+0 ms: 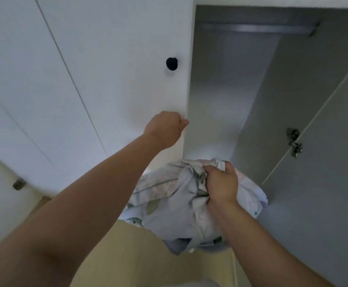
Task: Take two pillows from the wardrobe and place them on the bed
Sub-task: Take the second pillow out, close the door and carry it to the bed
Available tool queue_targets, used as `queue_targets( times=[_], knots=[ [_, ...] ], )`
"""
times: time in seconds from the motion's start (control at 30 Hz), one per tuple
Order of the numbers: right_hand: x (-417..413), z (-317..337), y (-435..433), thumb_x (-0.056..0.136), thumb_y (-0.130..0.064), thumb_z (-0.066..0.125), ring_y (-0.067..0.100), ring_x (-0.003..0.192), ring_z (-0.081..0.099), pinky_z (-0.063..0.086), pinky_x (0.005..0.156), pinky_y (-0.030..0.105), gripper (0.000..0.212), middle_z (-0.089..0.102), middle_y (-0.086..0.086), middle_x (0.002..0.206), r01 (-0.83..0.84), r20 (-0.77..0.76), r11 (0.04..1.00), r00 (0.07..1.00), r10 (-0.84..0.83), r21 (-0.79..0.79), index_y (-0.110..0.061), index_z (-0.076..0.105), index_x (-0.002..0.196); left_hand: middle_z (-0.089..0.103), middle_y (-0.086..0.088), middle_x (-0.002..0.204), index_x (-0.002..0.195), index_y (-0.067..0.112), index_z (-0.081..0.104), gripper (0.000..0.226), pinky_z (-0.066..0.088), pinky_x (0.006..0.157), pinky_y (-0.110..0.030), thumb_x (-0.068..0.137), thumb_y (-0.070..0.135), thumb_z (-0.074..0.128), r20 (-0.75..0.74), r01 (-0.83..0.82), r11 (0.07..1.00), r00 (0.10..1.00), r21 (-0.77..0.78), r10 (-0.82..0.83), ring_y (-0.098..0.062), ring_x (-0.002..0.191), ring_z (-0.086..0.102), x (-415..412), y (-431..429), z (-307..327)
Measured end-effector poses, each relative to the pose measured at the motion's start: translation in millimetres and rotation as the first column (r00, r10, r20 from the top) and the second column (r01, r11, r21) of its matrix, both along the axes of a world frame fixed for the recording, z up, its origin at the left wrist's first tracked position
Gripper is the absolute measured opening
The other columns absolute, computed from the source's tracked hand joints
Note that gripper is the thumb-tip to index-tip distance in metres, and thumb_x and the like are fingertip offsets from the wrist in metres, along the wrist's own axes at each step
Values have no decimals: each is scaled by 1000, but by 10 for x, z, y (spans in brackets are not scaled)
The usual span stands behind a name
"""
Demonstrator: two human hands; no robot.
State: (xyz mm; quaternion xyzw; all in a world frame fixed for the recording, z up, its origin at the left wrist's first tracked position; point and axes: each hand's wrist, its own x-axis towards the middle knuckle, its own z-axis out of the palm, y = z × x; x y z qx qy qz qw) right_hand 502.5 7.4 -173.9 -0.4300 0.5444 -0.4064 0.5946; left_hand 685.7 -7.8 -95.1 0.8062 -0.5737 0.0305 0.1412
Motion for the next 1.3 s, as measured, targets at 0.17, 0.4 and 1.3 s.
queue_targets(
  times=[0.17, 0.4, 1.3],
  knots=[
    [2, 65, -223, 67, -18, 63, 46, 91, 70, 57, 89, 59, 12, 73, 15, 83, 86, -19, 996, 996, -86, -24, -17, 61, 78, 70, -16, 107, 100, 10, 68, 44, 49, 85, -40, 105, 40, 36, -84, 39, 999, 996, 15, -38, -40, 101, 64, 216, -369, -39],
    [172, -49, -369, 65, -23, 65, 35, 88, 74, 57, 92, 57, 18, 77, 6, 84, 170, 18, 985, 985, -170, -41, -29, 66, 83, 66, -14, 116, 114, 9, 63, 22, 45, 86, -37, 100, 15, 46, -78, 136, 990, 987, -26, -137, -35, 108, 60, 378, -649, -162],
    [-688, 141, 1306, 80, -4, 67, 18, 60, 63, 50, 64, 32, 9, 66, -4, 57, 766, 138, 634, 620, -772, 102, -10, 67, 86, 65, -6, 133, 131, 11, 61, 59, 47, 102, -43, 80, 6, 32, 417, 982, -153, -184, 107, -890, -28, 124, 59, -2179, 203, 490]
  ],
)
